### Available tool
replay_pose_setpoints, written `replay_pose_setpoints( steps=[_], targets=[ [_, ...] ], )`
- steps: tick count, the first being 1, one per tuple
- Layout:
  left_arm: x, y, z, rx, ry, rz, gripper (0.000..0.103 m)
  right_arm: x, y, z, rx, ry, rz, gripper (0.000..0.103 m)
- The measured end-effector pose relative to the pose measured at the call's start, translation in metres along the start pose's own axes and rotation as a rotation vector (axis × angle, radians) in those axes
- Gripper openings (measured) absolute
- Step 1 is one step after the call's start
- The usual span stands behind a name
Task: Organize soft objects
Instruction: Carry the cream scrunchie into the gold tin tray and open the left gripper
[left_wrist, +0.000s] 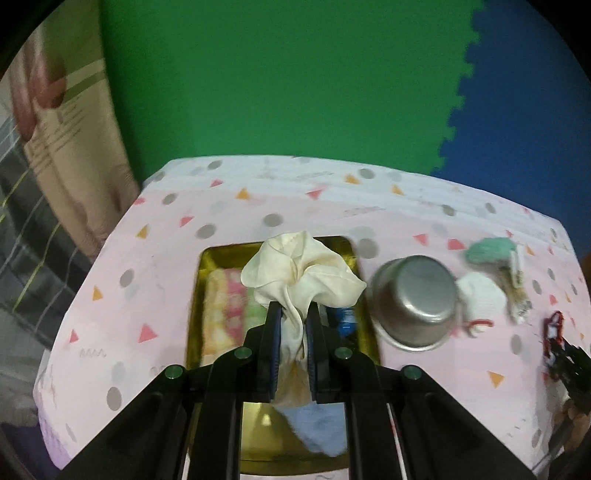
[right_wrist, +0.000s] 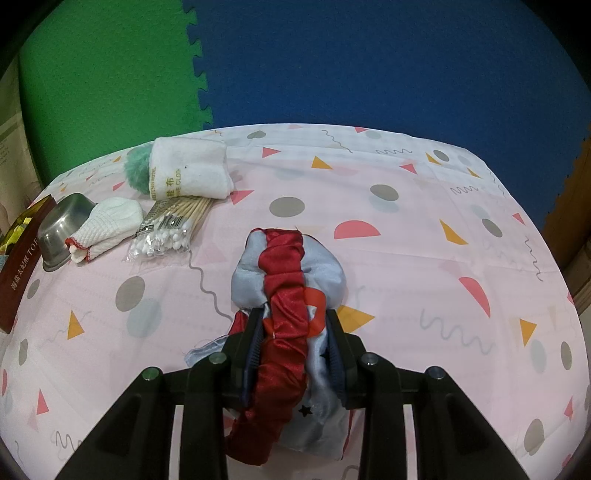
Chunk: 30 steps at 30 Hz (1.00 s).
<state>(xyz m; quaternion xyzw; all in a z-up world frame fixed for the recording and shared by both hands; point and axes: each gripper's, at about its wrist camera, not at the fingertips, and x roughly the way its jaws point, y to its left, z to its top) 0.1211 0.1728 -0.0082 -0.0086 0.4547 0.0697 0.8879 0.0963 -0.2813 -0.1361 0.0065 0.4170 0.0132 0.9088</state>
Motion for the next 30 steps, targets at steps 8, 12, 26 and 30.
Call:
replay_pose_setpoints(
  steps=[8, 12, 26, 30],
  targets=[
    [0.026, 0.027, -0.012, -0.049, 0.033, 0.044, 0.011, 0.000, 0.000, 0.000, 0.001, 0.000, 0.001, 0.034],
    [0.039, 0.033, -0.012, -0.081, 0.041, 0.034, 0.011, 0.001, 0.000, -0.001, 0.003, 0.000, 0.005, 0.034],
    [0.077, 0.044, 0.000, -0.081, 0.069, 0.065, 0.011, 0.000, 0.001, -0.001, 0.010, 0.001, 0.008, 0.035],
    [0.086, 0.043, -0.001, -0.074, 0.080, 0.063, 0.014, 0.000, 0.001, -0.001, 0.010, 0.001, 0.008, 0.035]
  ],
)
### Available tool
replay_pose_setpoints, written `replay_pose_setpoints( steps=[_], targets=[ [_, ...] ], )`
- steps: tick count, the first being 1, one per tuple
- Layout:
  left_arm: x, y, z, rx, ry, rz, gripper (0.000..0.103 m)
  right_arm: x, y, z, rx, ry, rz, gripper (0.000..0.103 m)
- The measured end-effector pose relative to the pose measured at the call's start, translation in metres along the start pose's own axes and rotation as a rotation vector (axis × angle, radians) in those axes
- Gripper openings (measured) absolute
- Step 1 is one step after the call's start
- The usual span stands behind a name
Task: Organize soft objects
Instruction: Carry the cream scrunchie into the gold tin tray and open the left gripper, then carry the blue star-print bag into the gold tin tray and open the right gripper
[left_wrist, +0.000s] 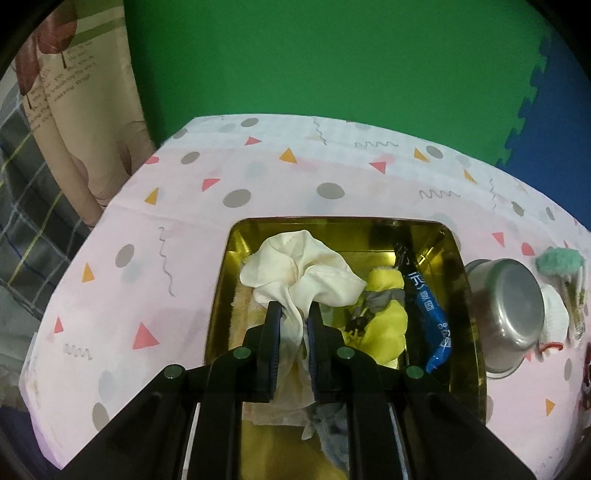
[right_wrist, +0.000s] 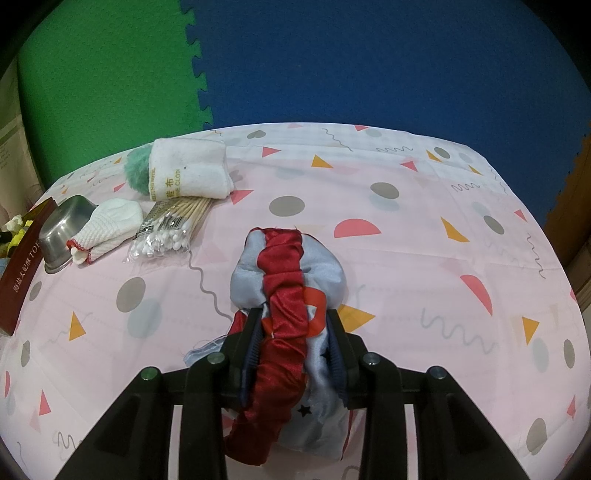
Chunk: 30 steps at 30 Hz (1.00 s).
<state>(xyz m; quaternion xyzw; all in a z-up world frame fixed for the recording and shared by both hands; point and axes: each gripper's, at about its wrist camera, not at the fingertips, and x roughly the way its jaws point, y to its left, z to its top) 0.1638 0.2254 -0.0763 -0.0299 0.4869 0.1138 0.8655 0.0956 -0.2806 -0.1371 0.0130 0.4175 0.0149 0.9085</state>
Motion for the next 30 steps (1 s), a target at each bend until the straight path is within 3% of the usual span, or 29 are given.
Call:
replay_pose_setpoints(
  steps=[7, 12, 24, 30],
  targets=[
    [0.006, -0.002, 0.000, 0.007, 0.013, 0.019, 0.024, 0.000, 0.000, 0.000, -0.001, 0.000, -0.001, 0.035],
    [-0.003, 0.001, -0.002, 0.003, -0.020, 0.024, 0.048, 0.000, 0.000, 0.000, -0.001, 0.000, 0.000, 0.036],
    [-0.063, 0.011, -0.033, -0.074, -0.134, 0.051, 0.061, 0.000, -0.001, 0.000, 0.007, 0.001, 0.009, 0.036],
    [-0.079, 0.019, -0.060, -0.112, -0.165, 0.075, 0.062, 0.001, -0.001, 0.000, 0.006, 0.001, 0.009, 0.036]
  ],
)
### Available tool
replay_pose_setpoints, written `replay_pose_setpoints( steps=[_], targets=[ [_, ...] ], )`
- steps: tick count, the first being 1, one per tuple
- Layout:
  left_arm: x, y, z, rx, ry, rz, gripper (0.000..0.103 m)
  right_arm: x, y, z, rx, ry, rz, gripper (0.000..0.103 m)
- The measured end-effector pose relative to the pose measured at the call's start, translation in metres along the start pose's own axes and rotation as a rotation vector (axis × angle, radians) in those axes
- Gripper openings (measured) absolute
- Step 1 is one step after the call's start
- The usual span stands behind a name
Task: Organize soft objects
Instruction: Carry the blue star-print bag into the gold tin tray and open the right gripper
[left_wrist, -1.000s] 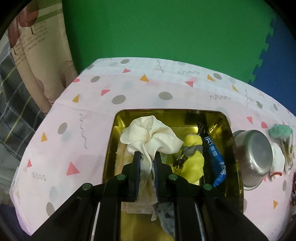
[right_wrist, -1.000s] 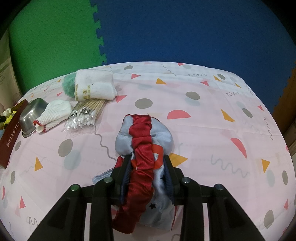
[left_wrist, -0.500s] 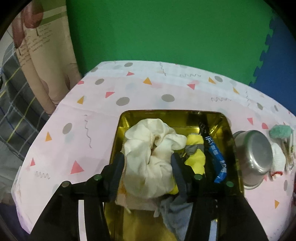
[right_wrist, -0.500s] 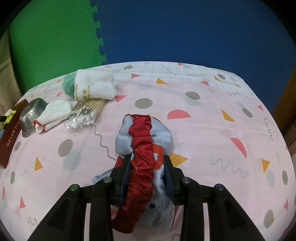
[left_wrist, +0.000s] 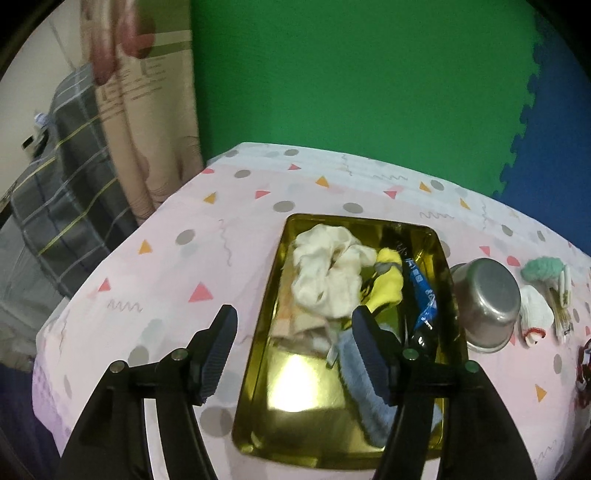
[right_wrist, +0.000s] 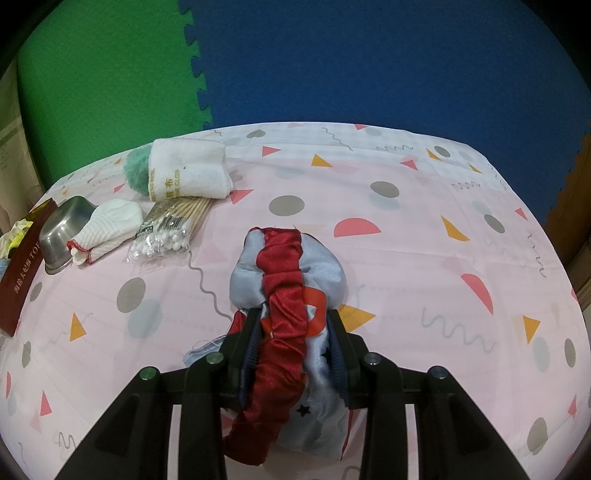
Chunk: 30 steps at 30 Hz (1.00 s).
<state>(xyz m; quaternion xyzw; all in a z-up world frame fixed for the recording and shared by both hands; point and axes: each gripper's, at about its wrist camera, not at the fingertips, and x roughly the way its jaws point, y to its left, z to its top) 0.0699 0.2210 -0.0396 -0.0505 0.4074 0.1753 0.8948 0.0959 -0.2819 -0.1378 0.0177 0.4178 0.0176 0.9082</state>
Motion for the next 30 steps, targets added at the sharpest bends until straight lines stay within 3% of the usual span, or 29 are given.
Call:
replay_pose_setpoints(
  steps=[8, 14, 22, 30],
  targets=[
    [-0.010, 0.004, -0.019, -0.031, -0.031, 0.012, 0.065, -0.001, 0.001, 0.000, -0.011, -0.003, -0.017, 0.034],
    [-0.013, -0.001, -0.024, 0.000, -0.062, 0.010, 0.071, -0.004, 0.004, 0.001, -0.007, -0.007, -0.040, 0.033],
    [-0.011, -0.008, -0.029, 0.022, -0.048, -0.013, 0.076, -0.012, 0.011, 0.004, -0.002, -0.003, -0.087, 0.029],
    [-0.012, -0.005, -0.029, -0.003, -0.050, -0.021, 0.079, -0.028, 0.022, 0.007, 0.008, -0.014, -0.063, 0.028]
  ],
)
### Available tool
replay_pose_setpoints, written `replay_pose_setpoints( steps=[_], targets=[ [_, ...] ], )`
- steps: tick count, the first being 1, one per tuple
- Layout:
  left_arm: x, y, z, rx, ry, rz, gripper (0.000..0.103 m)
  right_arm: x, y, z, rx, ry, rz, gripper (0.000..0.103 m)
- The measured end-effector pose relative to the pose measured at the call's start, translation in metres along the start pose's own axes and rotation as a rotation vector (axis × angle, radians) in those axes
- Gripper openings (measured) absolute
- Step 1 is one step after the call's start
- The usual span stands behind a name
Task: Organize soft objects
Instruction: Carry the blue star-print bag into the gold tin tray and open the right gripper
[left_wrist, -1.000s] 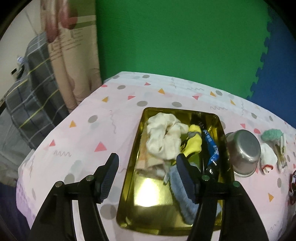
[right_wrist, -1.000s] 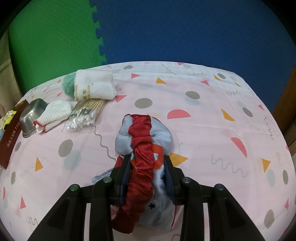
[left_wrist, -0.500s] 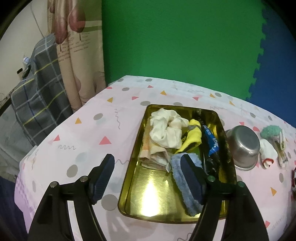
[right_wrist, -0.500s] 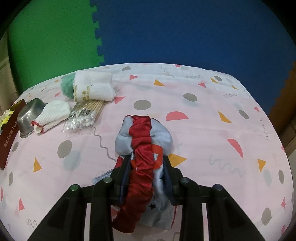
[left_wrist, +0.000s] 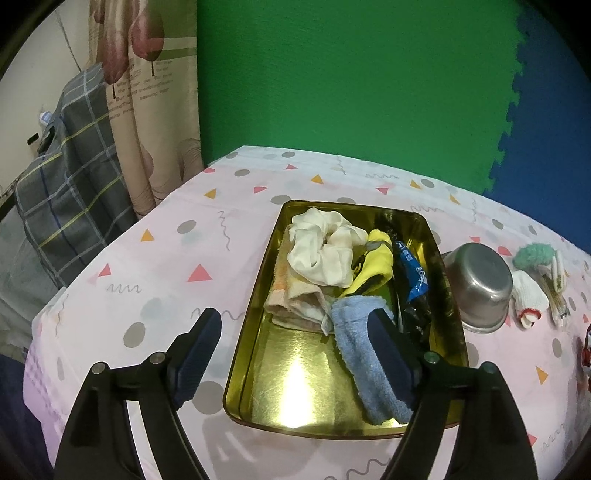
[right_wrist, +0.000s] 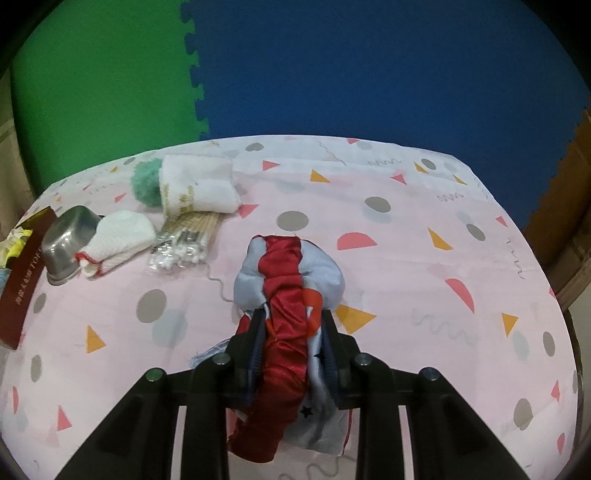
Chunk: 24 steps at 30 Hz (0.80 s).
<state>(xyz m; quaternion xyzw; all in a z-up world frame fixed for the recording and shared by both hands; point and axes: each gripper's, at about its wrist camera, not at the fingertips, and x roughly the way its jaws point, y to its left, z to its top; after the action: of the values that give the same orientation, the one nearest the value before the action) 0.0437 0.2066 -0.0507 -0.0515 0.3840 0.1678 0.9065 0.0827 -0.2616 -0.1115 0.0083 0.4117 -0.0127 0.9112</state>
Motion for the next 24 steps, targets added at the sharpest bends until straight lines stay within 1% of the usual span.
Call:
replay_pose_setpoints(
  steps=[10, 16, 21, 24],
  targets=[
    [-0.003, 0.011, 0.000, -0.051, -0.004, 0.011, 0.080, -0.030, 0.046, 0.012, -0.060, -0.042, 0.090, 0.028],
    [-0.008, 0.022, -0.005, -0.098, -0.014, 0.033, 0.080, -0.036, 0.079, 0.017, -0.102, -0.041, 0.160, 0.028],
    [-0.013, 0.028, -0.006, -0.109, -0.032, 0.069, 0.081, -0.043, 0.119, 0.022, -0.145, -0.045, 0.240, 0.028],
    [-0.015, 0.030, -0.007, -0.123, -0.032, 0.074, 0.081, -0.046, 0.150, 0.027, -0.181, -0.046, 0.300, 0.028]
  ],
)
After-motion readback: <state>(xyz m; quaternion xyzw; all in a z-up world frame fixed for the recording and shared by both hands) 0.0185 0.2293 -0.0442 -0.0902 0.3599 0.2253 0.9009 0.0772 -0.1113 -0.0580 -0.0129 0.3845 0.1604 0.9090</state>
